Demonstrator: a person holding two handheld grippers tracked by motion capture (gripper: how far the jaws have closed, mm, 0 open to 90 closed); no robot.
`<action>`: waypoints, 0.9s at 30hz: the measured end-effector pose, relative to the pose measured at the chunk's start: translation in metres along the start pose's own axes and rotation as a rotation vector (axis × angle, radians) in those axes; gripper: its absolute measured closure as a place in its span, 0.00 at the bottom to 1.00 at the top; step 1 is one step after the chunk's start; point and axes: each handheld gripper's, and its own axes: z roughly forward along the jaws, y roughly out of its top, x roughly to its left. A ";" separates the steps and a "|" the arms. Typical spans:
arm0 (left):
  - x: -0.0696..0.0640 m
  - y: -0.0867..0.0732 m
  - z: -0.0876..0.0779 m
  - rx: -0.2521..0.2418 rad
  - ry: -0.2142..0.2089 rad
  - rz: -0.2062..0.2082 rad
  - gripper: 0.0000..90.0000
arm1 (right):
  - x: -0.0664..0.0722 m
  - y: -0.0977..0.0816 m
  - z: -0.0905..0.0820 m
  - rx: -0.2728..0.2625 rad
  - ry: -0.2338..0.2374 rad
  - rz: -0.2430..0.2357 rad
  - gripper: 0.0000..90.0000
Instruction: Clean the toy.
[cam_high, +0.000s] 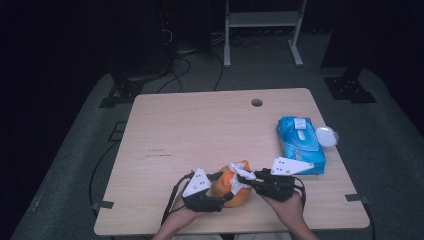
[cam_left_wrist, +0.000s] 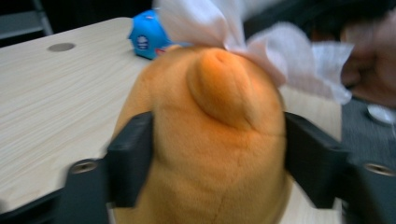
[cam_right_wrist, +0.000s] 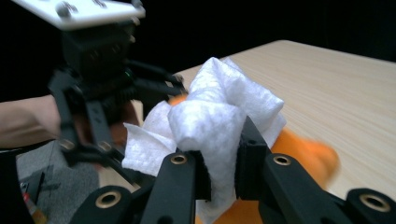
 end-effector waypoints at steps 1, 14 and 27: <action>-0.001 0.000 0.000 0.005 -0.005 0.011 0.41 | -0.001 0.001 -0.001 -0.006 -0.003 0.004 0.88; -0.010 -0.001 0.006 0.037 -0.048 0.074 0.36 | 0.006 0.006 0.001 0.022 0.031 -0.033 0.88; -0.010 -0.004 0.007 0.036 -0.070 0.098 0.29 | -0.005 0.004 -0.006 0.062 -0.013 -0.005 0.88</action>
